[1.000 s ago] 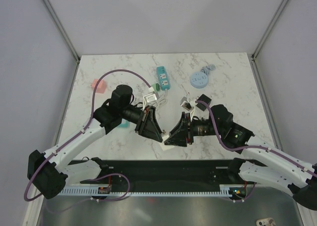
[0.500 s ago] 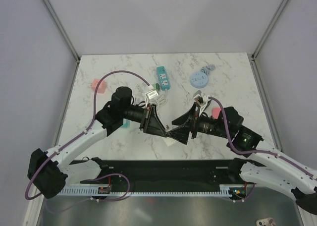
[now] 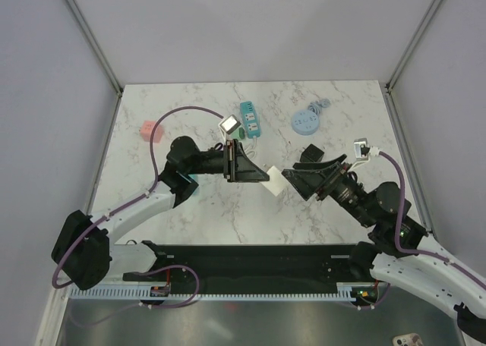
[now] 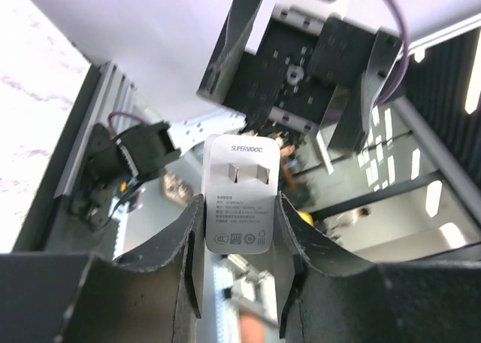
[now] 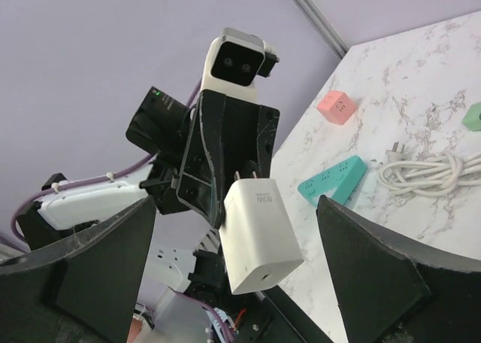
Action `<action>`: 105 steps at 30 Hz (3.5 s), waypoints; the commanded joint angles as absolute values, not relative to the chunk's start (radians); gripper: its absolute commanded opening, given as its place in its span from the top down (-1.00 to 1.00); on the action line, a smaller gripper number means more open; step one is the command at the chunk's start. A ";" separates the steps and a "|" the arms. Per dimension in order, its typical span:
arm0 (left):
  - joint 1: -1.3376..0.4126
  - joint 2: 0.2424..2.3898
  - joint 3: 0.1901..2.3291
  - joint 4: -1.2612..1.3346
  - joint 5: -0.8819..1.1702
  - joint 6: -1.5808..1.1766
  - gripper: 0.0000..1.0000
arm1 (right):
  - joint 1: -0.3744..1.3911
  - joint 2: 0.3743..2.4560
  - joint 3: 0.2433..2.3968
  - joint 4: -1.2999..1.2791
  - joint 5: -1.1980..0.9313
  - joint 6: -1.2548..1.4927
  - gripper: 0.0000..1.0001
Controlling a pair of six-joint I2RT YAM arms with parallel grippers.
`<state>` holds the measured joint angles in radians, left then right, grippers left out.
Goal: Insert the plug
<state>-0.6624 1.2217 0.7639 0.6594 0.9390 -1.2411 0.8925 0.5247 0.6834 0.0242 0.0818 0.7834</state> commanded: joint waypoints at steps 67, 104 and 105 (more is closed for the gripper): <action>0.092 1.011 0.649 -0.223 0.350 -0.945 -0.12 | 0.893 0.551 0.624 -0.215 0.183 0.811 1.00; 0.058 1.758 0.939 -0.264 0.463 -0.557 0.94 | 0.894 1.079 1.121 -0.737 0.136 0.405 1.00; 0.055 1.749 0.902 -0.246 0.500 -0.572 0.94 | 0.903 1.113 1.159 -0.762 0.153 0.390 1.00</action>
<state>0.0856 1.8034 0.9691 -0.2607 0.4606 -0.5549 0.8936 1.0401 1.0260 -0.6716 0.0700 0.4675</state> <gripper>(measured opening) 0.030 0.436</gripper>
